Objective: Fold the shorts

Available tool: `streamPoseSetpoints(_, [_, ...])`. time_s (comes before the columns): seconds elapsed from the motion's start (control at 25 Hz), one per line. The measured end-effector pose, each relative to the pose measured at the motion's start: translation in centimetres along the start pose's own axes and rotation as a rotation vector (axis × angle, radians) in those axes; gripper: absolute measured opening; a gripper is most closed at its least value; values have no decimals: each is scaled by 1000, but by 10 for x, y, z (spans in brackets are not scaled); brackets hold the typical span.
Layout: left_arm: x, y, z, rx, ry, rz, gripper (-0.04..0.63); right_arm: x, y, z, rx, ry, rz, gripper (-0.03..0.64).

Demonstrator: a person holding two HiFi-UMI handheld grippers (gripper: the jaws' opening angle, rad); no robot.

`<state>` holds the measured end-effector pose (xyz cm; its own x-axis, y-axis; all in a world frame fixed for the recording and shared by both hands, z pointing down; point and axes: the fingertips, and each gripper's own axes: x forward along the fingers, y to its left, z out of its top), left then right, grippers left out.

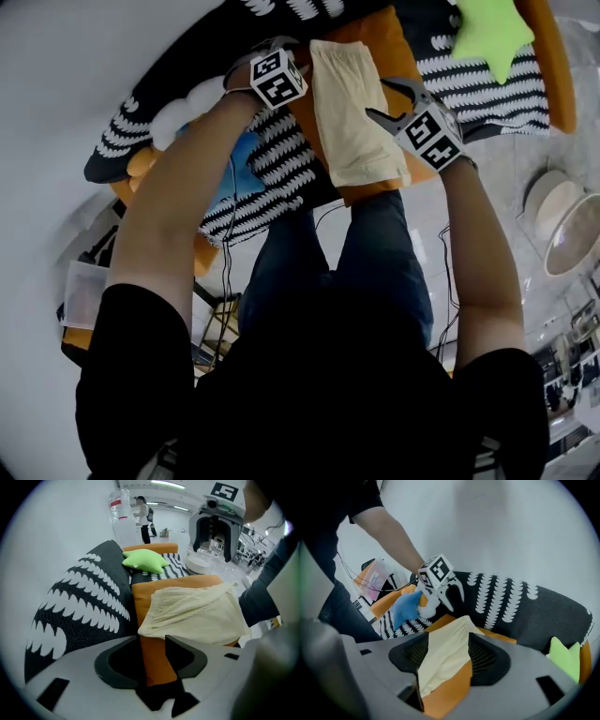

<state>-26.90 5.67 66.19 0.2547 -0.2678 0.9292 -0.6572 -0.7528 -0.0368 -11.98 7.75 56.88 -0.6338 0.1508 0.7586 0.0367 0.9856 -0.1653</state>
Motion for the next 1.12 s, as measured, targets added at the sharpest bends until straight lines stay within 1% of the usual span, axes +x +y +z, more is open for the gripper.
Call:
streamPoseSetpoints(0.08, [-1,-2,0,-104,-36,-23,209,8,-19,7,58,-25,-5,276])
streamPoseSetpoints(0.2, [3,-2,3,-268,-93,-62,213,21,-55,13,212,-99,-24,276])
streamPoseSetpoints(0.28, [9,-2,0,-352,-109,-70,216,30,-73,15,285,-122,-32,276])
streamPoseSetpoints(0.4, [22,0,-7,-477,-129,-96,221,49,-93,12,353,-122,-46,275])
streamPoseSetpoints(0.6, [48,-2,-20,-792,-185,-192,249,83,-109,-2,457,-82,-46,266])
streamPoseSetpoints(0.68, [57,-6,-26,-896,-203,-222,253,95,-109,-10,518,-67,-32,262])
streamPoseSetpoints(0.76, [65,-8,-26,-975,-230,-251,258,104,-113,-18,582,-64,-32,253])
streamPoseSetpoints(0.88, [74,-6,-18,-1067,-285,-302,259,116,-122,-27,654,-67,-34,249])
streamPoseSetpoints(1.0, [82,-4,-18,-1140,-323,-338,268,127,-130,-28,691,-55,-31,239])
streamPoseSetpoints(1.12, [83,-3,-22,-1214,-365,-382,272,137,-130,-33,729,-23,-7,229])
